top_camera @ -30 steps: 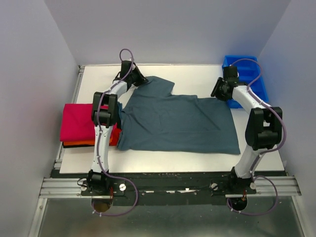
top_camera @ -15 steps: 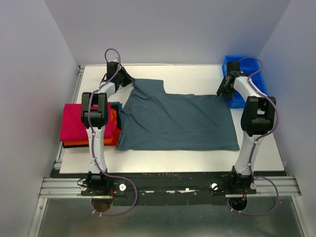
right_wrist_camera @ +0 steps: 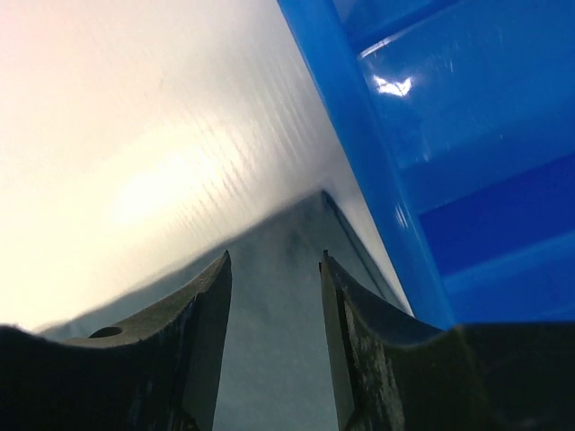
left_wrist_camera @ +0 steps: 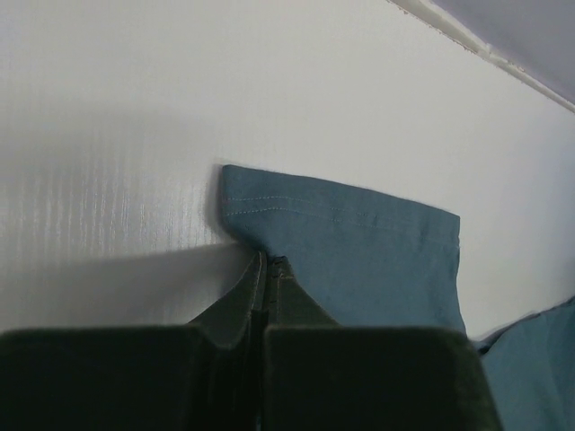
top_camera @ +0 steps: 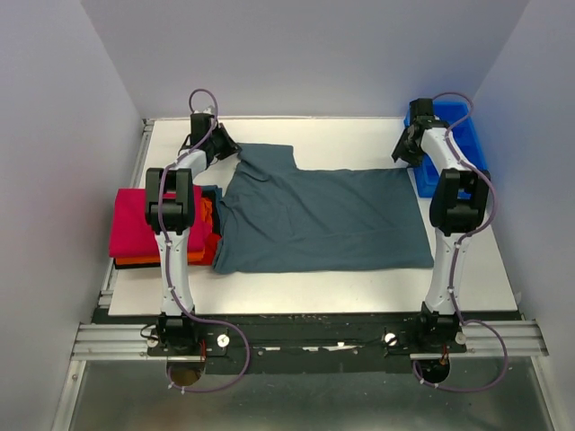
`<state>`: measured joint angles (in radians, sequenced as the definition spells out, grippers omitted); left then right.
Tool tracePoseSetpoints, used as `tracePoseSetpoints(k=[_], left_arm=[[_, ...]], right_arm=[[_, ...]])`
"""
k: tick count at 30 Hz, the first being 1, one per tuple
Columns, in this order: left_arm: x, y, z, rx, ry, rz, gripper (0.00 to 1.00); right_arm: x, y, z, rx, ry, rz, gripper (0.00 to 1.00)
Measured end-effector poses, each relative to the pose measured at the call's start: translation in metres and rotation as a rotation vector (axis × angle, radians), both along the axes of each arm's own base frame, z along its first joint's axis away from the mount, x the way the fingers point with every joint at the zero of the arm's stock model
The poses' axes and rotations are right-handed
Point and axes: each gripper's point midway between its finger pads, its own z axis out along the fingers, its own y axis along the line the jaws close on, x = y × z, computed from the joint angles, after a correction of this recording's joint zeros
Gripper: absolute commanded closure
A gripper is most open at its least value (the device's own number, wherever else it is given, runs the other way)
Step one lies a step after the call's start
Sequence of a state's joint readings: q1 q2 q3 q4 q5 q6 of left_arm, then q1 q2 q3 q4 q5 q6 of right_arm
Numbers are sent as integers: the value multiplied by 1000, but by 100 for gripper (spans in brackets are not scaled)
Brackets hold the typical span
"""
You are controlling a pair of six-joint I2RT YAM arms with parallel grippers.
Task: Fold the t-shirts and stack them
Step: Grap the side of the flattened tshirt furthest away from the robot with both arms
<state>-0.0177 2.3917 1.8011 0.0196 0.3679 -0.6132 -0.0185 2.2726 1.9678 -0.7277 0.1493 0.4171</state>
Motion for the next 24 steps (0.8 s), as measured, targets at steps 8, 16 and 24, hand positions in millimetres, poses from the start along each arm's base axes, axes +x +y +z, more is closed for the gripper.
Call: tracePoseSetpoints(k=[8,16,24], left_arm=[[-1,0,-1,3,5,-3,100],[-2,1,1,15,-1,-9,100],[-1,1,6,13,-9,-12,100]], right_arm=[[13,-4,-23,2,69,-7,47],[6,-12,-28,2,127,-22,48],[11,-12,-36,4,156,-20,54]])
